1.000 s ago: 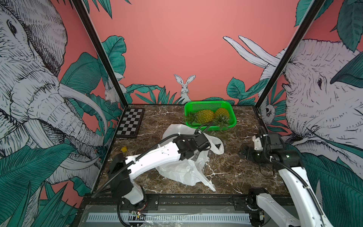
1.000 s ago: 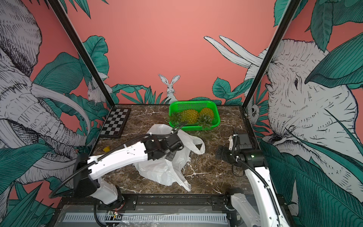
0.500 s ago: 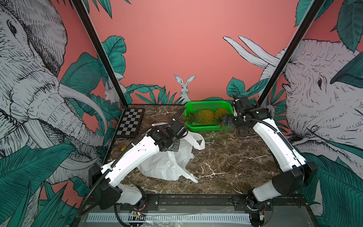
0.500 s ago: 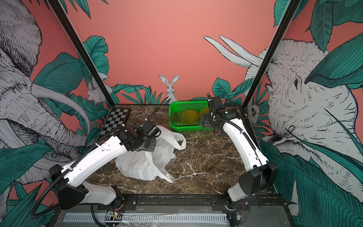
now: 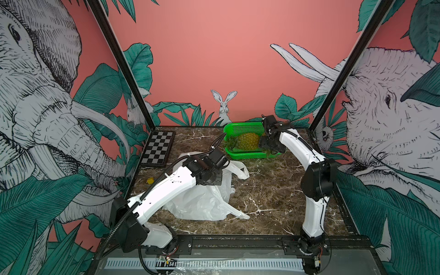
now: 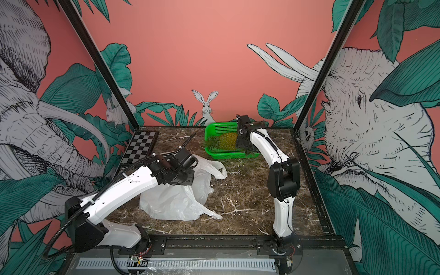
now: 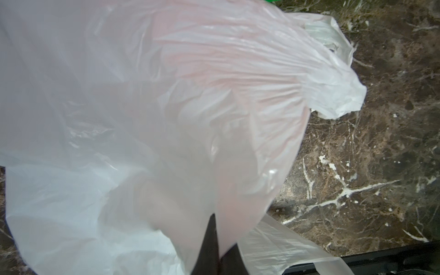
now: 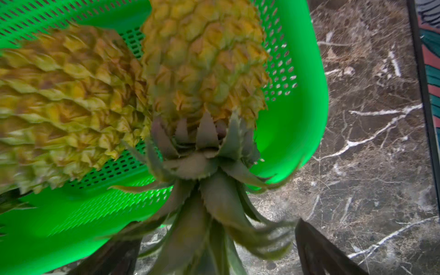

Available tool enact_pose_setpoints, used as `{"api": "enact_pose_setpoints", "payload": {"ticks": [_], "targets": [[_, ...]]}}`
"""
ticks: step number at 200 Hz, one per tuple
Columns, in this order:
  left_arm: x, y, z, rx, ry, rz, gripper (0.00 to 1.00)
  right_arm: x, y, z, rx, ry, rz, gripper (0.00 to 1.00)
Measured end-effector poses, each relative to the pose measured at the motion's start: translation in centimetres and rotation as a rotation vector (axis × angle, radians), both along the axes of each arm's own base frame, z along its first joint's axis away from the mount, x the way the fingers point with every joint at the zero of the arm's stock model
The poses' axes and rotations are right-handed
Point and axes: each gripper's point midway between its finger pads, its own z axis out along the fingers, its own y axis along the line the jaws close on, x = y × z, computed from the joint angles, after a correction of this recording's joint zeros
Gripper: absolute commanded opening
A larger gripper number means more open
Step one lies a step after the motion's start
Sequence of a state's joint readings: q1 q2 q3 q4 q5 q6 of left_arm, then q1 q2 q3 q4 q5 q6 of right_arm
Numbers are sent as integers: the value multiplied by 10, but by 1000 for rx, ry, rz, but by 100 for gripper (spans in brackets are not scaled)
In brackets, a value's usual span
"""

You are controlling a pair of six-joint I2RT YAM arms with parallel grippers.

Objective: Place the pineapple into a plastic bag & tie a knot
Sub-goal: Pick up the pineapple from the basket.

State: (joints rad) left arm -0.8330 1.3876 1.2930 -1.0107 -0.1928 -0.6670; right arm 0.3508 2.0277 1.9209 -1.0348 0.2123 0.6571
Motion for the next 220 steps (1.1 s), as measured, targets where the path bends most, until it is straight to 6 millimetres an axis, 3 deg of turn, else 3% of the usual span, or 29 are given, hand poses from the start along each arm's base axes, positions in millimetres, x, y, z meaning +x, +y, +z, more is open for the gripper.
{"api": "enact_pose_setpoints", "payload": {"ticks": [29,57,73,90,117,144,170,185,220], "targets": [[2,-3,-1,-10,-3,-2,0,3,1,-11,0,17,-17,93],[2,-4,0,-13,-4,-3,0,6,-1,-19,1,30,-30,77],[2,-4,0,-13,-4,-2,0,6,-1,-20,3,35,-22,59],[2,-4,0,-13,-5,-2,0,6,0,-20,6,35,-18,31],[2,-4,0,-11,-5,-4,0,7,0,-19,7,31,-3,0],[2,-5,0,-11,-3,-13,0,7,-7,-10,37,17,15,0],[1,-8,0,-18,0,-46,0,-4,-19,15,88,-7,55,0],[0,-12,1,-28,0,-74,0,-17,-26,39,110,-35,88,0],[-2,-22,2,-56,3,-144,0,-42,-39,122,132,-213,184,0]]}}
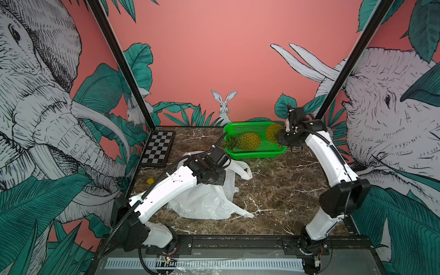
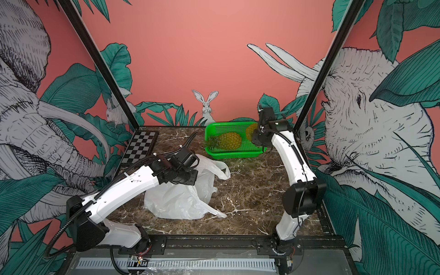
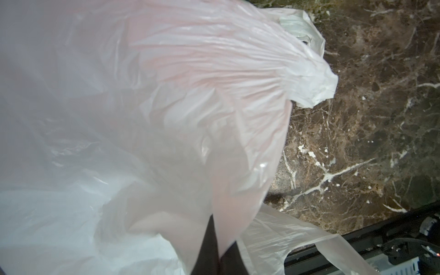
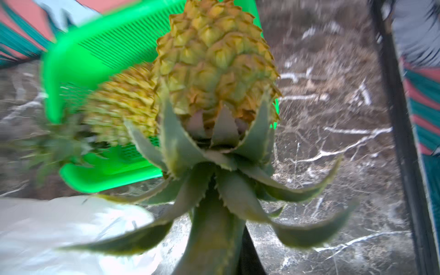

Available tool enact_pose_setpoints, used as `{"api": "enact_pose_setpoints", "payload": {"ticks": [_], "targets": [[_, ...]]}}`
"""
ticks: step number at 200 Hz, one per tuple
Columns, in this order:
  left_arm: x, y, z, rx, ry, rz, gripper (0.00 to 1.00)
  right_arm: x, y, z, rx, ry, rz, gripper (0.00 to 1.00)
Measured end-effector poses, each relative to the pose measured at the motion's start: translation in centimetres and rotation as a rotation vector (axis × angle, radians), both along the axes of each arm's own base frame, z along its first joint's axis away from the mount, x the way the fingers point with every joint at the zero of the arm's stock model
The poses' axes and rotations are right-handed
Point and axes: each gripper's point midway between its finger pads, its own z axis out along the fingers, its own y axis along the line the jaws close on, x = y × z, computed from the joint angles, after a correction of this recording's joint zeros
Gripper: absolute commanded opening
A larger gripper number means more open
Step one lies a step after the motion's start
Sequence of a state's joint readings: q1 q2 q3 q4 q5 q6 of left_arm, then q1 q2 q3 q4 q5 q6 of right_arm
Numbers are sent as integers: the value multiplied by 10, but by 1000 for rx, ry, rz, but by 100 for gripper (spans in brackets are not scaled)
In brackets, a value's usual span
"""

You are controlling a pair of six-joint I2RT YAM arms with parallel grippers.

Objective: Place the pineapple into a plastic bag & tie a knot
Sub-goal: Pick up the pineapple from the basket, then place the pineapple in the plastic bag.

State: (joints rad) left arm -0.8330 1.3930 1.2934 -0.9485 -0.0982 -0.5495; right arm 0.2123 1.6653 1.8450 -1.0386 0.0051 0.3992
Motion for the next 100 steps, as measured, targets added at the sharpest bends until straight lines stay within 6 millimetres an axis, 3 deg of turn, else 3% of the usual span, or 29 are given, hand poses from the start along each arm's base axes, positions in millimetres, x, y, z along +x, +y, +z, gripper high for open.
{"api": "enact_pose_setpoints", "payload": {"ticks": [24,48,70,100], "targets": [[-1,-8,2,-23,-2,-50,0,-31,-2,50,0,-116,86,0],[-1,-14,4,-40,-11,-99,0,-71,2,81,23,-170,180,0],[-2,-20,6,-55,-18,-138,0,-114,8,89,61,-169,265,0],[-3,-24,6,-67,-12,-169,0,-177,17,77,109,-76,368,0]]}}
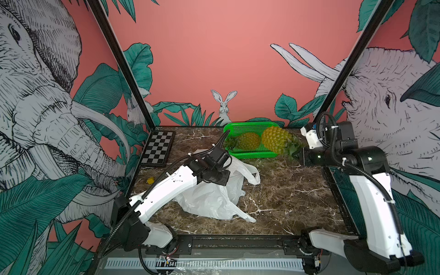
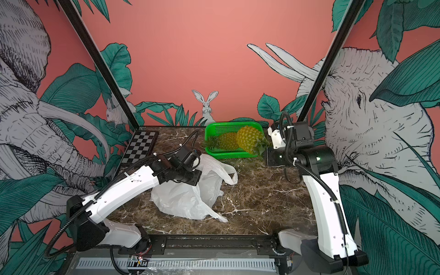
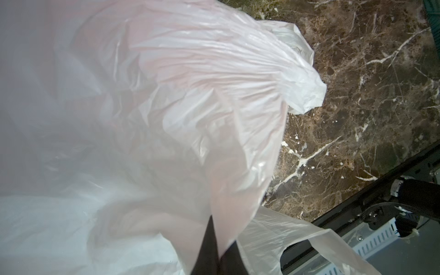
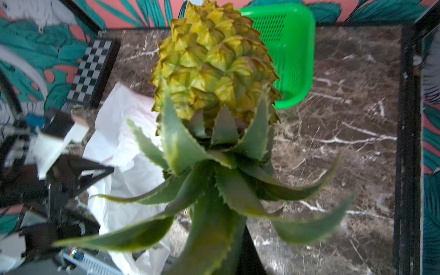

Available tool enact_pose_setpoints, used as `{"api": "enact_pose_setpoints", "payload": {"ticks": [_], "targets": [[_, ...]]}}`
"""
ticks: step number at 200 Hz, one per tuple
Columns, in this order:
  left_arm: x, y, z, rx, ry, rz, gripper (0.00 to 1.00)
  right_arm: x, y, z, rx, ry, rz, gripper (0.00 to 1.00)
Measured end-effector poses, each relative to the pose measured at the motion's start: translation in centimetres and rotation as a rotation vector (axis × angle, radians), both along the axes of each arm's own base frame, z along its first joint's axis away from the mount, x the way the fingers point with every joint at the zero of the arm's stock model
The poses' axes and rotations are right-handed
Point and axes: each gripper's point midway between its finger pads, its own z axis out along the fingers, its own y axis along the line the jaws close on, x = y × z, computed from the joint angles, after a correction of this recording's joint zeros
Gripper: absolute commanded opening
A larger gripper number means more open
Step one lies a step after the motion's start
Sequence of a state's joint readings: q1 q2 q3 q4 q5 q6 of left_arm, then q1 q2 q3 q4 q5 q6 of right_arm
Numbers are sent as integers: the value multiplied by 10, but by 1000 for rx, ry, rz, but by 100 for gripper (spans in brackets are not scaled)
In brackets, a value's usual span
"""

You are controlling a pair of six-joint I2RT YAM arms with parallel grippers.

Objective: Place the pineapple into a plastic bag & tie a knot
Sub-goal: Place the pineapple in the plastic bag.

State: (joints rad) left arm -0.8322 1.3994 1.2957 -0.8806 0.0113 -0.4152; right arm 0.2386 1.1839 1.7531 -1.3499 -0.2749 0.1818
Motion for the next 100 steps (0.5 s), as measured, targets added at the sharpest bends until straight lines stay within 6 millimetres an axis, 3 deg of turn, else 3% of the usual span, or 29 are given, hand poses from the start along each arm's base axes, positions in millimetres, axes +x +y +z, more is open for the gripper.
{"api": "enact_pose_setpoints", "payload": {"ticks": [46,73,100], "targets": [[2,-7,-6,-1,16,-17,0,-79,16,-28,19,234,145,0],[2,-8,-6,-2,17,-16,0,-101,27,-39,70,303,190,0],[3,-10,-4,-13,16,-18,0,-117,41,-65,104,402,222,0]]}}
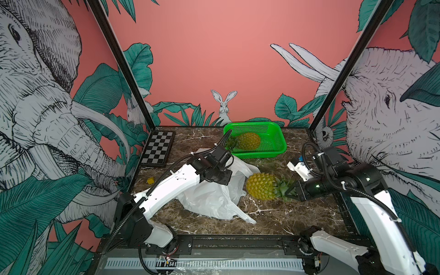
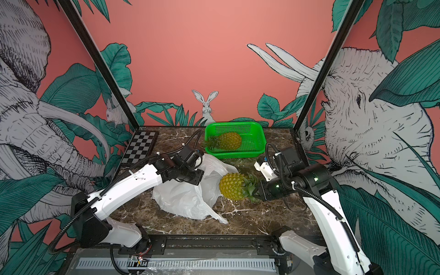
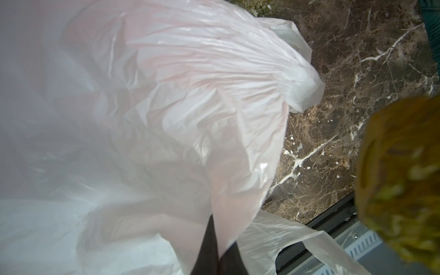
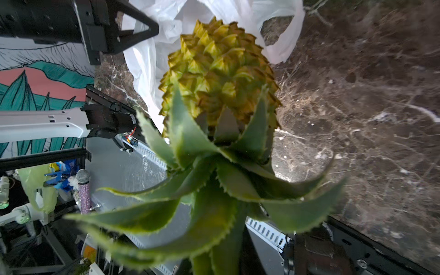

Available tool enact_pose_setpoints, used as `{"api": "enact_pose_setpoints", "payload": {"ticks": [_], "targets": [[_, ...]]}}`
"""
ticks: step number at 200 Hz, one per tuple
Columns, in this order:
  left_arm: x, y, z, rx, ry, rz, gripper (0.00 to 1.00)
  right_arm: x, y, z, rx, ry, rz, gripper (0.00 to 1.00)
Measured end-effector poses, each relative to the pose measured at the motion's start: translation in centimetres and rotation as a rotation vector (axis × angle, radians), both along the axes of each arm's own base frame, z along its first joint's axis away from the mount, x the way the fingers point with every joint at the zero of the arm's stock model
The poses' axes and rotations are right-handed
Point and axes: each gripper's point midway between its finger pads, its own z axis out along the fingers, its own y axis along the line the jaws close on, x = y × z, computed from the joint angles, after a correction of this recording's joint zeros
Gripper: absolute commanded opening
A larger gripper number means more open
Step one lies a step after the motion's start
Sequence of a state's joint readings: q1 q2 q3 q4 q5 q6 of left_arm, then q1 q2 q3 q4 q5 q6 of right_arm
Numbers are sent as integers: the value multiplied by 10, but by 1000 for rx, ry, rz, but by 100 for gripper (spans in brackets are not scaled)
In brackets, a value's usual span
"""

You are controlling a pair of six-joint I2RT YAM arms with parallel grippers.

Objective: Place the pineapple into a plastic bag & tie a knot
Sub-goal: Place the pineapple in the plastic bag.

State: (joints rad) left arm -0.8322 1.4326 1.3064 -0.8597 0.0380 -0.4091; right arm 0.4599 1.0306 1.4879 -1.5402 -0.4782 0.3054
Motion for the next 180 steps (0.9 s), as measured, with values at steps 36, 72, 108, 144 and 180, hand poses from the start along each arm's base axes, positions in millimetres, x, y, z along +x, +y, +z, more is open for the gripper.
{"api": "enact_pose_setpoints", "payload": {"ticks": [36,72,108,144,180], "targets": [[-2,-3,1,-16,10,-6,0,8,29,-48,39,98,-4,0],[-3,-8,3,-45,21,-11,0,39,66,-83,151,97,-55,0],[-5,-13,5,-73,34,-19,0,63,109,-103,284,67,-53,0],[-5,-15,12,-103,24,-20,0,64,142,-125,371,9,38,0],[-6,-12,16,-112,8,-26,0,54,149,-154,432,-72,112,0]]}}
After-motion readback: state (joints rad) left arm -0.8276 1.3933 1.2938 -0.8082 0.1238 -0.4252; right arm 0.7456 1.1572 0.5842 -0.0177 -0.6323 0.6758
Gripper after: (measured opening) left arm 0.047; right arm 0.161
